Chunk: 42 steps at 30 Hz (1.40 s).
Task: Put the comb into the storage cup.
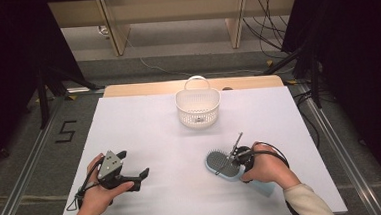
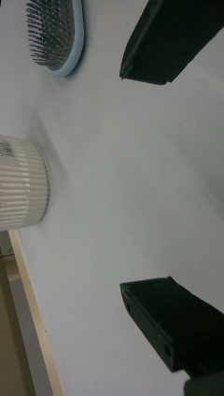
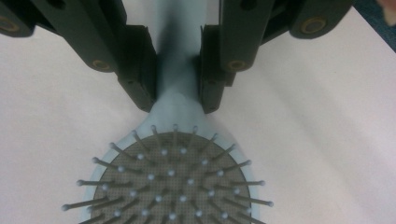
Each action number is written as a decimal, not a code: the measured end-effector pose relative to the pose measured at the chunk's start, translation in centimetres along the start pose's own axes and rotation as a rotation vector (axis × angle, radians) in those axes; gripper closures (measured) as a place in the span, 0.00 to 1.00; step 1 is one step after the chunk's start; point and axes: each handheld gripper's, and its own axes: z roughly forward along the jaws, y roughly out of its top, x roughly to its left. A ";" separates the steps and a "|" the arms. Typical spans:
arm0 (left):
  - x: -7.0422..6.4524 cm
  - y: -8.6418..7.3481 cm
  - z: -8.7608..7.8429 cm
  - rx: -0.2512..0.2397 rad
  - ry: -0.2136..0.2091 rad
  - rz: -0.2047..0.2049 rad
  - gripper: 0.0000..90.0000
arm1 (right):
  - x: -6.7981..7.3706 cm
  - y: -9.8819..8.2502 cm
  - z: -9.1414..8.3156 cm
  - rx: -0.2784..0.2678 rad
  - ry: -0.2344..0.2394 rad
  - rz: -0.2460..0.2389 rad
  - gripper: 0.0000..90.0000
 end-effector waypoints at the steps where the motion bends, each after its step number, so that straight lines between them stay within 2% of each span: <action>1: 0.0 0.0 0.0 0.000 0.000 0.000 0.00 | 0.0 0.0 0.0 0.003 -0.003 -0.001 0.78; 12: 0.0 0.0 0.0 0.000 0.001 -0.001 0.00 | 0.2 -0.3 -0.1 -0.020 -0.012 0.007 0.78; 17: 0.0 0.0 0.0 -0.001 0.003 -0.003 0.00 | 0.2 -0.7 -0.2 -0.053 -0.011 0.018 0.79; 22: 0.0 0.0 -0.1 -0.001 0.002 -0.005 0.00 | 0.6 -1.1 -0.4 -0.084 -0.028 0.041 0.79; 31: 0.1 0.0 -0.1 -0.003 0.004 -0.008 0.00 | 0.5 -1.6 -1.1 -0.140 -0.055 0.054 0.79; 35: 0.1 0.0 -0.1 -0.003 0.004 -0.009 0.00 | 0.5 -1.8 -1.7 -0.179 -0.064 0.086 0.79; 39: 0.1 0.0 -0.1 -0.006 0.006 -0.008 0.00 | 0.1 -2.1 -1.8 -0.234 -0.065 0.202 0.79; 42: 0.1 0.0 -0.1 -0.006 0.006 -0.008 0.00 | -0.2 -2.4 -1.6 -0.283 -0.059 0.230 0.79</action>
